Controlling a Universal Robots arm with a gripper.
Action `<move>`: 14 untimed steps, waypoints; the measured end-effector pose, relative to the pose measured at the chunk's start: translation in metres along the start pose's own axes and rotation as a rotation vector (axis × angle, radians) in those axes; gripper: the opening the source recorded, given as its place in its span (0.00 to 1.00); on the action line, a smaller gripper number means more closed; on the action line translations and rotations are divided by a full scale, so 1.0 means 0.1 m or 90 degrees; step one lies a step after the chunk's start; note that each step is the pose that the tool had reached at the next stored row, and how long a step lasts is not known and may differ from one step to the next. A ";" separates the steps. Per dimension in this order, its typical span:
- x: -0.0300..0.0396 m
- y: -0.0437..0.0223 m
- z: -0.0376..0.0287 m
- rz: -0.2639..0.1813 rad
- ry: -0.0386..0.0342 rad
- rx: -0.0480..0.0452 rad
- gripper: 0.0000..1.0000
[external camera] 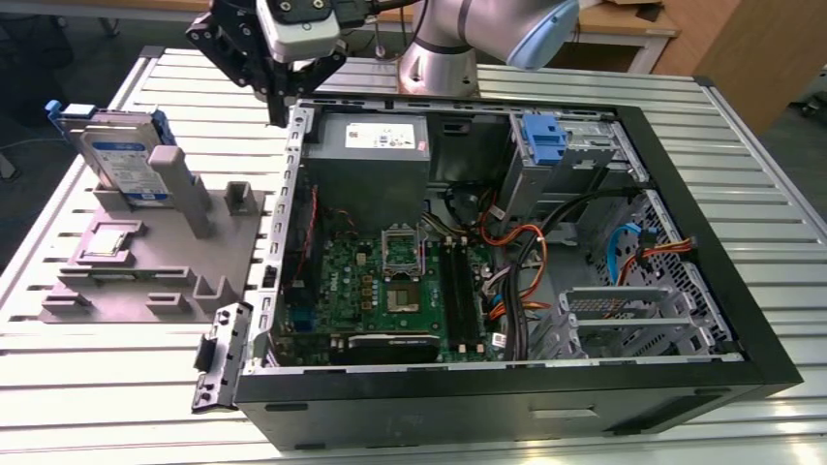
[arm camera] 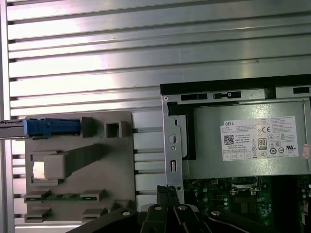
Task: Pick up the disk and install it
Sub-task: 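Reach for the disk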
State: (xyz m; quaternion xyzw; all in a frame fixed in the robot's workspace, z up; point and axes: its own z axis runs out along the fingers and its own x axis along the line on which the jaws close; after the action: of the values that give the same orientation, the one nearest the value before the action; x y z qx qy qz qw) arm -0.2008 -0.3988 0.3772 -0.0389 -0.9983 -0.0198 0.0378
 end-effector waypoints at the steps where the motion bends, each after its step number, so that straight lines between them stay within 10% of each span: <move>1: 0.002 0.000 0.000 0.000 0.0001 0.0000 0.10; 3: 0.041 -0.004 0.021 0.000 0.0075 0.0006 0.10; 14: 0.051 -0.006 0.031 0.000 0.0116 0.0009 0.10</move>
State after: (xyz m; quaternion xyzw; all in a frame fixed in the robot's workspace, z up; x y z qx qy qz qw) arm -0.2061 -0.3989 0.3745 -0.0391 -0.9979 -0.0194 0.0470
